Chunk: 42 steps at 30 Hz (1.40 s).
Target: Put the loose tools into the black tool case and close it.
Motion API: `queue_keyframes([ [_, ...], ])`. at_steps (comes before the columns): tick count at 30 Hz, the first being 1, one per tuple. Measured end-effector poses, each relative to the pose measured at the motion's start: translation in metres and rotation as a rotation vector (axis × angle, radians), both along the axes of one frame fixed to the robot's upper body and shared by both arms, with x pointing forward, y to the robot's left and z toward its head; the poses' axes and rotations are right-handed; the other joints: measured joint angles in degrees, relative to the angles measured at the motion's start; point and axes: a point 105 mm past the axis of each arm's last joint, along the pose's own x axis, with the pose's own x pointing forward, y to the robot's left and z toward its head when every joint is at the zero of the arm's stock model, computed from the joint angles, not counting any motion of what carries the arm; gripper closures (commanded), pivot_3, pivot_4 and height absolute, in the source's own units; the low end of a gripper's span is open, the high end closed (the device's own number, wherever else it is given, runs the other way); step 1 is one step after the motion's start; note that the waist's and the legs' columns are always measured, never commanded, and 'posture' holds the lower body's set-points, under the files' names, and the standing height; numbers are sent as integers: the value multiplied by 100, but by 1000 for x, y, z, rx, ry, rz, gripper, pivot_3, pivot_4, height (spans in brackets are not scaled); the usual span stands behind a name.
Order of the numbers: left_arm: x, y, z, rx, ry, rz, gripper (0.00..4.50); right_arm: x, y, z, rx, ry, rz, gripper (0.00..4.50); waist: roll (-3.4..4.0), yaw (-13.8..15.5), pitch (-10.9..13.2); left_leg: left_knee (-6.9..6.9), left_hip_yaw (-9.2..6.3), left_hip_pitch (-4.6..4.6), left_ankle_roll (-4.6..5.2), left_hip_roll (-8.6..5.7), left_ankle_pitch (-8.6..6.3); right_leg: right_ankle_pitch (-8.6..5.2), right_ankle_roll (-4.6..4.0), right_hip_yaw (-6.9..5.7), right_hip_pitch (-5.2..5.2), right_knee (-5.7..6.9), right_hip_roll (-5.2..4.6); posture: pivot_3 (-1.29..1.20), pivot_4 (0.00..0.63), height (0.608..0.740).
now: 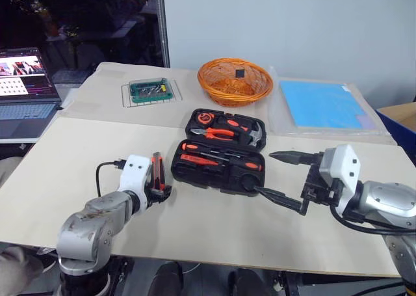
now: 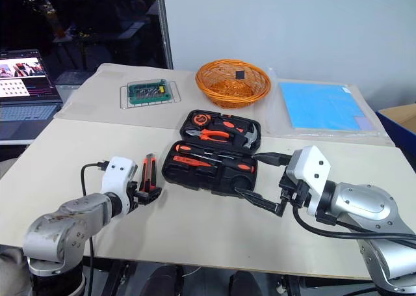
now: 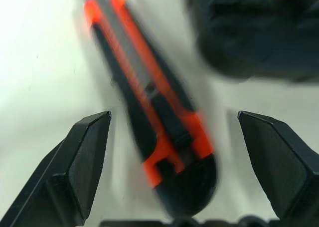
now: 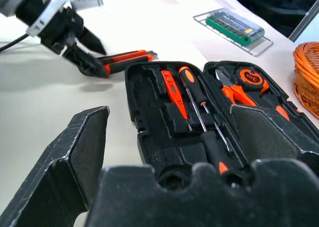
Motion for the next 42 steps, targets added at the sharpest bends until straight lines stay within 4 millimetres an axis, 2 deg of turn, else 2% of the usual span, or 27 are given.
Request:
queue_keyframes([
  [3, 3, 1, -3, 19, -23, 18, 863, 0, 0, 0, -6, 0, 1, 0, 3, 6, -2, -3, 0, 5, -34, 0, -21, -2, -2, -1, 0, -2, 0, 0, 150, 740],
  [8, 7, 6, -5, 3, -69, 46, 2676, -1, -2, 1, -7, -3, -5, 0, 6, 17, -3, -3, -1, 17, -41, -1, -25, -21, 28, -4, -6, -13, -4, 0, 150, 740],
  [9, 7, 7, -5, -10, -80, 43, 2764, -1, -2, 0, -8, -2, -6, 0, 5, 18, -3, -3, -1, 17, -42, -2, -26, -21, 27, -4, -5, -16, -6, 0, 150, 740],
  [13, 9, 10, -2, -67, -114, 30, 2762, -3, -3, -4, -7, 16, -13, 0, 3, 14, -2, -4, 1, 5, -43, -1, -27, -7, 5, -3, -8, -19, -7, 0, 150, 740],
  [15, 13, 12, 7, -91, -171, 7, 2762, -3, -2, -4, -1, 16, -16, 0, 2, 14, -1, -6, 1, -8, -42, 0, -26, 1, -8, -3, -8, -17, -5, 0, 150, 740],
  [16, 16, 13, 15, -108, -213, -11, 2762, -3, -3, -5, 3, 17, -20, 0, 2, 14, -1, -9, 1, -9, -42, 0, -26, 1, -9, -4, -8, -17, -4, 0, 150, 740],
  [18, 31, 14, 43, -123, -319, -110, 2762, -4, -3, -7, 11, 19, -29, 0, -1, 43, 4, -12, -6, -14, -42, 0, -26, 0, -12, -15, -41, -17, 0, 0, 150, 740],
  [19, 36, 9, 56, -138, -358, -187, 2762, -4, -5, -7, 13, 17, -39, 0, -1, 58, 4, -14, -4, -14, -42, -2, -26, 0, -12, -13, -39, -19, -2, 0, 150, 740],
  [21, 42, -12, 85, -142, -414, -509, 2762, -6, -8, -11, 31, 24, -65, 0, 1, 91, 5, -15, 0, -18, -44, -4, -26, -2, -13, -16, -40, -29, -6, 0, 150, 740],
  [23, 42, -37, 94, -114, -436, -809, 2762, -7, -13, -12, 36, 22, -96, 0, 14, 90, 3, -29, 12, -18, -42, -21, -27, 0, -12, -5, -31, -58, -22, 0, 150, 740],
  [26, 51, -57, 83, -57, -414, -1105, 2762, -10, -16, -12, 32, 10, -123, 0, 16, 81, 3, -46, 6, -40, -29, -25, -20, 10, -9, -4, -12, -90, -15, 0, 150, 740],
  [27, 54, -59, 79, -42, -392, -1153, 2762, -12, -18, -11, 30, 5, -131, 0, 16, 76, 3, -46, 4, -53, 11, -25, 5, 12, -5, -4, -23, -89, -13, 0, 150, 740],
  [30, 66, -62, 68, 99, -261, -1401, 2762, -20, -26, -7, 111, 28, -169, 0, 13, 77, 5, -49, -9, -94, 18, -24, 10, 32, 39, -5, -61, -83, 2, 0, 150, 740],
  [32, 72, -57, 65, 193, -208, -1491, 2762, -27, -26, -6, 121, 50, -164, 0, 13, 76, 5, -59, -8, -94, 20, -24, 9, 31, 41, -3, -64, -85, 2, 0, 150, 740],
  [38, 76, -58, 39, 294, -100, -1628, 2762, -37, -34, -2, 106, 39, -208, 0, 10, 34, 7, -58, -11, -96, 24, -25, 7, 25, 49, -3, -67, -73, 2, 0, 150, 740],
  [42, 83, -64, 42, 365, -94, -1662, 2762, -42, -35, -1, 90, 29, -228, 0, 10, 39, 8, -34, -15, -94, 30, -27, 11, 26, 53, -3, -50, -70, 2, 0, 150, 740],
])
